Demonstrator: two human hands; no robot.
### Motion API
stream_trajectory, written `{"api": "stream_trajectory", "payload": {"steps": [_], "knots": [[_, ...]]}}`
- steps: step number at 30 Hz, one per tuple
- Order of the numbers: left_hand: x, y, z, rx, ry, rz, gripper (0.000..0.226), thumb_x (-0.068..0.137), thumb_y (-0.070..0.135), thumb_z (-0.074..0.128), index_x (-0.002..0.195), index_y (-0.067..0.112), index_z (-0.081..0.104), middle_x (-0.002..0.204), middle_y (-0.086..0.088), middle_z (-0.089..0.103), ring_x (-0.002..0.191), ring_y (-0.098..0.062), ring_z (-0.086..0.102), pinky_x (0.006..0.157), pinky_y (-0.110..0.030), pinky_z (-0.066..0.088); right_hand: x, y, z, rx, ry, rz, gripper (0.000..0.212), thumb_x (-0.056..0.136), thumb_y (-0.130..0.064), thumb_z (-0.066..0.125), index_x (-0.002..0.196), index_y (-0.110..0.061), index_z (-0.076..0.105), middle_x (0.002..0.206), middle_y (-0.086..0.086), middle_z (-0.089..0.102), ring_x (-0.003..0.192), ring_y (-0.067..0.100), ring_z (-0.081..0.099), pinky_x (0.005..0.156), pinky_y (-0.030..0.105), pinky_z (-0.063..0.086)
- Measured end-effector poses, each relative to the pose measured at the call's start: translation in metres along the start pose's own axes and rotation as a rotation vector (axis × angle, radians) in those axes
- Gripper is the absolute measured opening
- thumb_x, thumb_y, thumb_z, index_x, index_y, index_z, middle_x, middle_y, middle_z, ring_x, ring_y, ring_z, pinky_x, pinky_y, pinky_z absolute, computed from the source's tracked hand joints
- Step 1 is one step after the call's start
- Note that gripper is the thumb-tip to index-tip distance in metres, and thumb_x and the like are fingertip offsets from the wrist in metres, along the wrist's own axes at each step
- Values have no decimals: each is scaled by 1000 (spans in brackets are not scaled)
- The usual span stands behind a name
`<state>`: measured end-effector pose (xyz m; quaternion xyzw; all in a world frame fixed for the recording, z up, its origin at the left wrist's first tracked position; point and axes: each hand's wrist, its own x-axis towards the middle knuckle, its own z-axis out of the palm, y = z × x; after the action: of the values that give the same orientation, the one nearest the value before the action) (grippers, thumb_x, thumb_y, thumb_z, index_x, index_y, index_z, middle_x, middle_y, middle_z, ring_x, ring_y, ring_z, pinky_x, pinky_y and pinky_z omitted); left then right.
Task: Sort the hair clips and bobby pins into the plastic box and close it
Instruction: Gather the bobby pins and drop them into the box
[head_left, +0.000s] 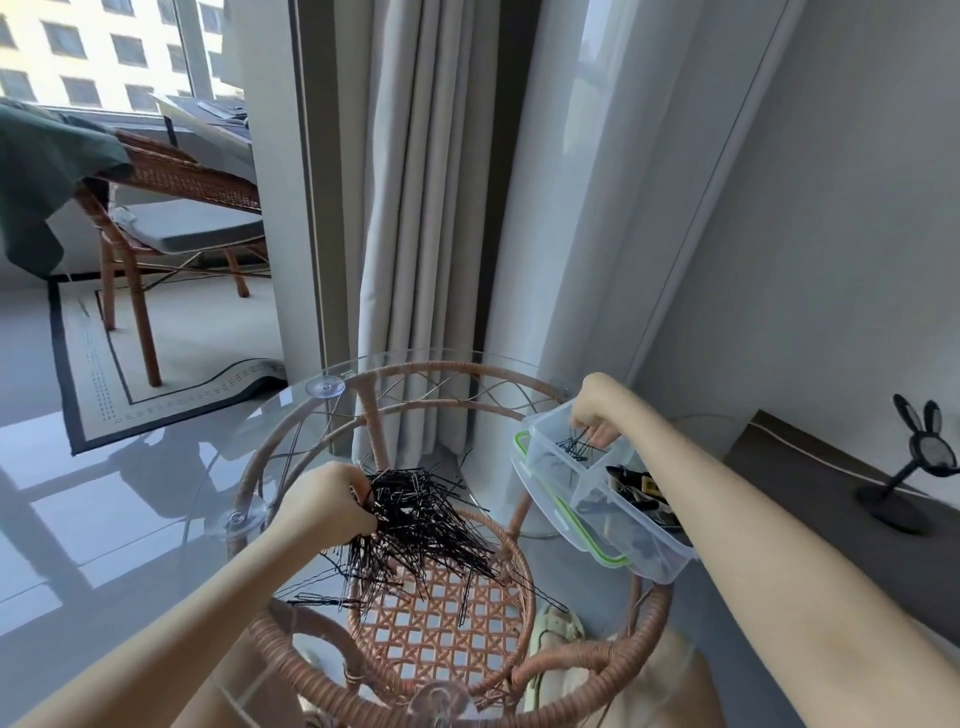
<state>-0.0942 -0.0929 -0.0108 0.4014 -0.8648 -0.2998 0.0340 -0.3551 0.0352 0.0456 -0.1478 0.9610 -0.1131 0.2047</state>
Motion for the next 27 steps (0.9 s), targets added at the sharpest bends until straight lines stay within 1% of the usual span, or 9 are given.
{"api": "stream_trajectory", "payload": {"steps": [2,4,8,11,14,16,18,22,27], "knots": [[0,0,-1,-38,2,-11,13,72,6,69,82,13,67,74,5,59,66,-15,68,64,-30,59,-21,-1,-6,-108,225,-212,25,87,-8,53,63,-6,46,58,7,44,71,28,52,55,27,45],[1,-1,-1,-97,12,-26,10,71,3,68,79,9,68,71,2,61,56,-13,65,62,-29,60,-43,4,-5,-112,344,-367,41,85,-12,56,49,-13,37,49,6,35,63,28,43,46,24,31],[0,-2,-4,-178,58,-31,6,69,1,67,74,5,69,64,1,60,53,-16,63,63,-32,60,-80,13,8,-21,329,-564,32,82,-20,58,58,0,63,50,11,48,54,27,45,50,27,36],[-1,1,-13,-208,78,-35,7,69,1,68,71,8,69,66,0,64,56,-16,66,62,-31,61,-108,18,18,6,286,-685,45,83,-19,58,42,-19,40,42,-4,34,45,16,32,45,25,26],[0,6,-25,-240,102,-28,9,67,1,69,70,10,69,76,-5,68,67,-21,71,67,-38,61,-119,25,24,43,308,-746,42,85,-21,58,46,-26,42,46,-7,41,48,8,39,47,20,27],[-2,14,-34,-215,126,-10,9,67,3,69,72,10,70,77,-7,70,69,-22,71,66,-39,61,-122,31,25,70,333,-764,35,85,-21,57,52,-14,52,50,1,50,53,16,47,49,22,32],[-6,24,-42,-173,156,16,9,66,5,70,72,12,70,77,-5,71,69,-21,72,65,-38,61,-124,36,24,94,357,-785,30,85,-22,56,63,-2,60,61,13,60,63,27,57,55,30,41],[-11,50,-59,-94,189,86,8,65,7,71,72,12,71,74,-1,70,64,-21,70,60,-28,59,-121,48,20,120,401,-821,26,84,-23,57,81,2,65,82,19,68,80,31,63,72,43,52],[-9,85,-70,-66,191,167,9,65,8,72,71,15,71,71,-1,71,68,-24,72,68,-37,60,-119,69,11,166,407,-756,29,85,-32,58,79,-6,69,76,11,71,76,24,65,73,42,54]]}}
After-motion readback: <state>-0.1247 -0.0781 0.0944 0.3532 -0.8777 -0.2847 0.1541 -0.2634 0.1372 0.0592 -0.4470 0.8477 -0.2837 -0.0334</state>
